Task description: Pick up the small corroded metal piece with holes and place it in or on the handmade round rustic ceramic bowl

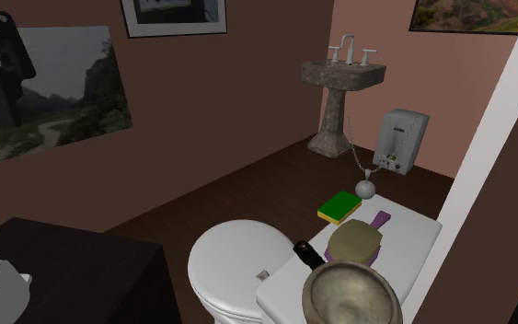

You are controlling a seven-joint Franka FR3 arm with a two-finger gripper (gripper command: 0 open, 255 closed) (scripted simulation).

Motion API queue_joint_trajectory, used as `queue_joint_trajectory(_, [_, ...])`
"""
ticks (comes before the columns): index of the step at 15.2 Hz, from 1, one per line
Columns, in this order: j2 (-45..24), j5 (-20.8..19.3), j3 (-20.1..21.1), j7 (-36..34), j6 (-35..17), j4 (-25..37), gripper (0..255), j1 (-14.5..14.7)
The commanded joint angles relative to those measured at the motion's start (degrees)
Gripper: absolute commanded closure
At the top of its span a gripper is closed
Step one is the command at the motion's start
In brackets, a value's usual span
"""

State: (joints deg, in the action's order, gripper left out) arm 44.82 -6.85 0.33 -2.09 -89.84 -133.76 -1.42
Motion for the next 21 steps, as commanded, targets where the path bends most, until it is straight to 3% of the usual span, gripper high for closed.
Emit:
queue_joint_trajectory(1, [0.00, 0.00, 0.00, 0.00, 0.00, 0.00, 0, 0.00])
queue_joint_trajectory(11, [-9.01, 7.43, 8.45, -17.13, -14.81, -6.68, 0, 0.67])
queue_joint_trajectory(21, [-26.49, 10.69, 16.57, -33.65, -30.53, -4.68, 0, 0.44])
